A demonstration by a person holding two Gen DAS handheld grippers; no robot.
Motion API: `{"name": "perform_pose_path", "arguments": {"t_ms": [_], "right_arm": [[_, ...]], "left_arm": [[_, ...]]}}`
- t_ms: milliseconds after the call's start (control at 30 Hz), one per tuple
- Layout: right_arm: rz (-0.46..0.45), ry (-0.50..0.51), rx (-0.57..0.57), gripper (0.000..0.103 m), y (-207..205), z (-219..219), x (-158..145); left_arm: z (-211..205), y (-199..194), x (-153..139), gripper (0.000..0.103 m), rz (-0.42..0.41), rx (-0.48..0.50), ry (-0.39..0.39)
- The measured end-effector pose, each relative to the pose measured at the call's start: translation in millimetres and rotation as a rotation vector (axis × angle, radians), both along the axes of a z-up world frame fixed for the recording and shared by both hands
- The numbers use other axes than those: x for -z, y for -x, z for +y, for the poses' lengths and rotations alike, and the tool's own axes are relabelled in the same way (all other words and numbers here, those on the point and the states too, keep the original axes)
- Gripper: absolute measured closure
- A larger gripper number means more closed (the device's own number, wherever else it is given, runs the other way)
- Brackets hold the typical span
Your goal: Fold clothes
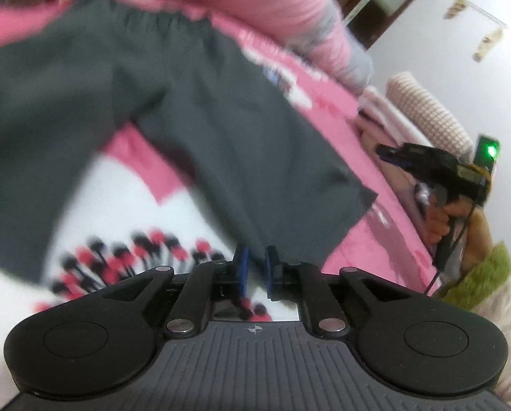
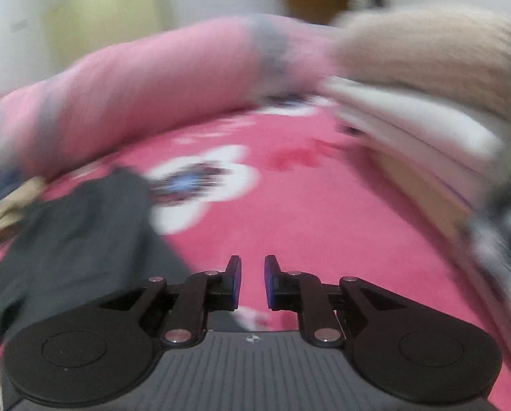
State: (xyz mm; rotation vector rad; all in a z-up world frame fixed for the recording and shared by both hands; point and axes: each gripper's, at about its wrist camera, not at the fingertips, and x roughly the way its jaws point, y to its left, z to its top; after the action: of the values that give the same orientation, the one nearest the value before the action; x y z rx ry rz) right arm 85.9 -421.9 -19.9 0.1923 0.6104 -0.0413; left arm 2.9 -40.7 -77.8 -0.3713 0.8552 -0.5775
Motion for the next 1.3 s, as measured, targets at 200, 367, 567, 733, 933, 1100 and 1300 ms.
{"name": "perform_pose_path", "arguments": {"t_ms": [200,367,567,733,933,1100,1300], "right_arm": [[0.088,0.164,-0.261,0.064,-64,49,23],[0.165,0.243,-0.365,0.08,-85,60,45],[0.139,0.26,-0.229,0.103,-88,45,43],[0.139,0.073,-0.039,0.103,-99,-1,58],[0.083,-0.005,0.011,0.103,-91,-24,47],[0.033,0.064,-0.278,0.103,-96,17,28],[0.136,0.163,-0.256,0.103,-147,35,60]], "left_arm": [[-25,-17,-7,0.09,-0.123,0.039,-0.057],[-43,-30,2,0.089,-0.144,0.076,-0.091],[-54,-36,10,0.089,-0.152,0.118,-0.093],[-64,-35,13,0.084,-0.174,0.153,-0.109],[-65,-30,15,0.083,-0.185,0.161,-0.11],[-65,-28,14,0.076,-0.209,0.152,-0.107],[-73,-20,19,0.074,-0.223,0.177,-0.116]]}}
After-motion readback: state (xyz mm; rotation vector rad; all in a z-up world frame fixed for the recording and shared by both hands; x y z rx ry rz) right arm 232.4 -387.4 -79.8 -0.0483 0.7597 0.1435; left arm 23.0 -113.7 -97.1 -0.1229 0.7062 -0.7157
